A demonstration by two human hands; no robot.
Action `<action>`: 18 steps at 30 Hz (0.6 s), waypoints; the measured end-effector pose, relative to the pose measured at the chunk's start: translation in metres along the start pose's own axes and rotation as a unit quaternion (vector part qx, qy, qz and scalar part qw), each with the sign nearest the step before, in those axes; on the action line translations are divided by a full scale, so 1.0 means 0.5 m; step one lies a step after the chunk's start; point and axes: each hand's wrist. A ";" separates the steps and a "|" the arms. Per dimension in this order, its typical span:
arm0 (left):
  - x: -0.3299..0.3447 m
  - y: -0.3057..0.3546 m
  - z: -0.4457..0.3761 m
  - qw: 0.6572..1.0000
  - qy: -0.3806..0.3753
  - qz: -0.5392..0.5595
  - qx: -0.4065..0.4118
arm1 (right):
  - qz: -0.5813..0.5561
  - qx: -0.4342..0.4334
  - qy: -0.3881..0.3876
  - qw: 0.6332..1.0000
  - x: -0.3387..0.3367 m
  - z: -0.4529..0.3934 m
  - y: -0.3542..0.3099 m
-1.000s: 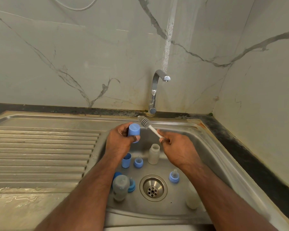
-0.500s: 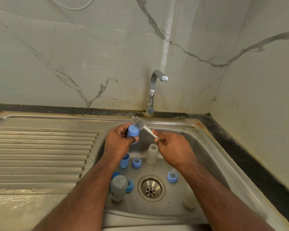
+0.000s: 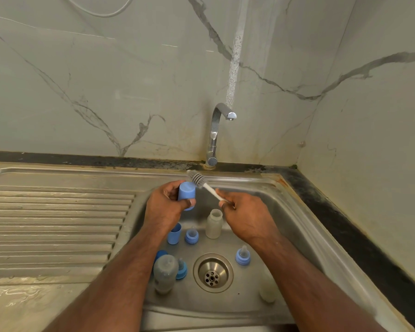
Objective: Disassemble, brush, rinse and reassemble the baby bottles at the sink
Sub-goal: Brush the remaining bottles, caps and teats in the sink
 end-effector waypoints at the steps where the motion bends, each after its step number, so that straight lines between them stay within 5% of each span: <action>1: 0.001 0.001 0.000 1.000 0.001 0.001 0.001 | -0.006 0.006 0.006 1.000 -0.002 -0.002 0.003; 18: 0.006 0.003 0.003 1.000 -0.004 -0.011 0.003 | -0.017 -0.001 0.015 1.000 0.006 -0.003 0.004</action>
Point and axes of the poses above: each hand's wrist, its own z-axis away from the middle knuckle, its own x-axis out of the palm, y = z × x, and after that the axes turned 3 degrees about -y, right-handed
